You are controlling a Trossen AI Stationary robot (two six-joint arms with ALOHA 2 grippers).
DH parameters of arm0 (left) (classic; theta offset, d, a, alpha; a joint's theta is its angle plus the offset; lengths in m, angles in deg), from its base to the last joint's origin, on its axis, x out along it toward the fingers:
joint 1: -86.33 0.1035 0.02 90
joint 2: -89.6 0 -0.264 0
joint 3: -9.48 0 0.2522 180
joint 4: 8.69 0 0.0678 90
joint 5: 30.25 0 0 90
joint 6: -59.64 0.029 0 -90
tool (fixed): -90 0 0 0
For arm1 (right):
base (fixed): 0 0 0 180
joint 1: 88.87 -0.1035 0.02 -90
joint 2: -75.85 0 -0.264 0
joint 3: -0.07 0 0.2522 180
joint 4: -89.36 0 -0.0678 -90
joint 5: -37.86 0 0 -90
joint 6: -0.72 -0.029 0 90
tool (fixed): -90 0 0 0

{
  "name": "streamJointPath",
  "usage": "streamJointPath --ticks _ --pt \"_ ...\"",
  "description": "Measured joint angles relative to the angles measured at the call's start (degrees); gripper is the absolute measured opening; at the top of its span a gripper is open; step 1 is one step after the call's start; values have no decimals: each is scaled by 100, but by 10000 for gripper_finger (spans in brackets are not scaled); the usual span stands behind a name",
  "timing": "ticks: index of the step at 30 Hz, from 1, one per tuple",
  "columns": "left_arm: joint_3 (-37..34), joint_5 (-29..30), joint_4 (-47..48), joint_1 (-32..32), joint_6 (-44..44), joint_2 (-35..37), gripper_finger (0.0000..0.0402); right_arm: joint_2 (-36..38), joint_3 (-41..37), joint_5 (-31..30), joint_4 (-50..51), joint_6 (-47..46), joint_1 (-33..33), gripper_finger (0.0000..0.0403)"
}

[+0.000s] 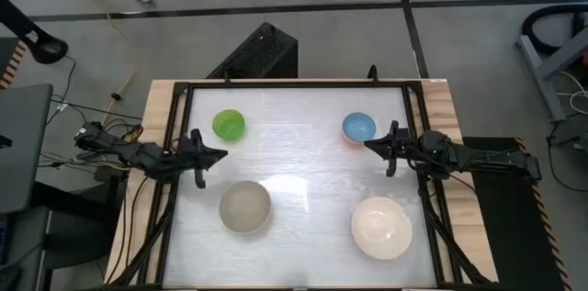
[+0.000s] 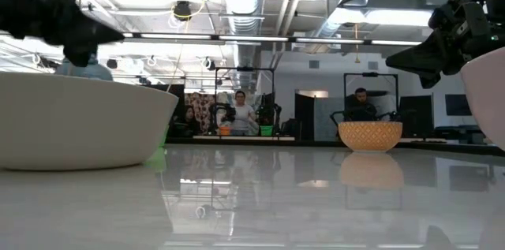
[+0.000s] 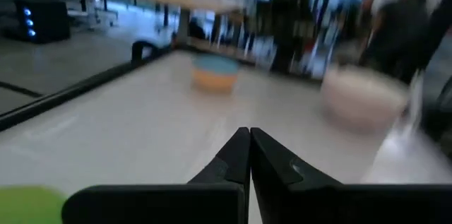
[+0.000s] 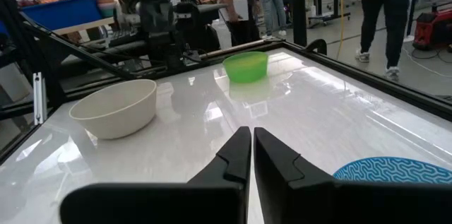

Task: Nest bowls inside each other
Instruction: Stack the gray bowl on top of the white bowl

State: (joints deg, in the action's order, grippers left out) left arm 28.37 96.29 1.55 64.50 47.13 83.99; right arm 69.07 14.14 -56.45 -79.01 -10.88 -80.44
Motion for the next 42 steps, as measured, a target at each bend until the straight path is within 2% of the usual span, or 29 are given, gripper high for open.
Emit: streamJointPath --ticks 3,8,14,18,21,25,32,37,42 --pt "7 40 -366 0 -77 -2 0 1 1 0 0 0 1 40" --pt "12 378 -430 3 681 -13 0 -1 1 -42 -99 -132 11 40" --pt "21 365 -445 206 1281 -13 0 0 5 -181 -1121 -917 77 40" --pt "24 365 -441 489 1332 -13 0 -36 93 -581 -1294 -1095 109 40" --pt "28 363 -338 727 1308 -13 0 -370 119 -638 -2248 -1055 84 40" --pt "33 310 -50 1019 1239 -15 0 -1426 359 -381 -3280 -865 -127 40" --pt "33 114 17 1373 1257 -15 0 -4198 2109 -176 -3211 -299 -594 40" --pt "33 -140 51 1423 1272 -15 0 -5841 3768 475 -2215 453 -855 40" --pt "35 -281 113 1423 1271 -15 0 -7039 5235 508 -1154 1182 -1076 40"
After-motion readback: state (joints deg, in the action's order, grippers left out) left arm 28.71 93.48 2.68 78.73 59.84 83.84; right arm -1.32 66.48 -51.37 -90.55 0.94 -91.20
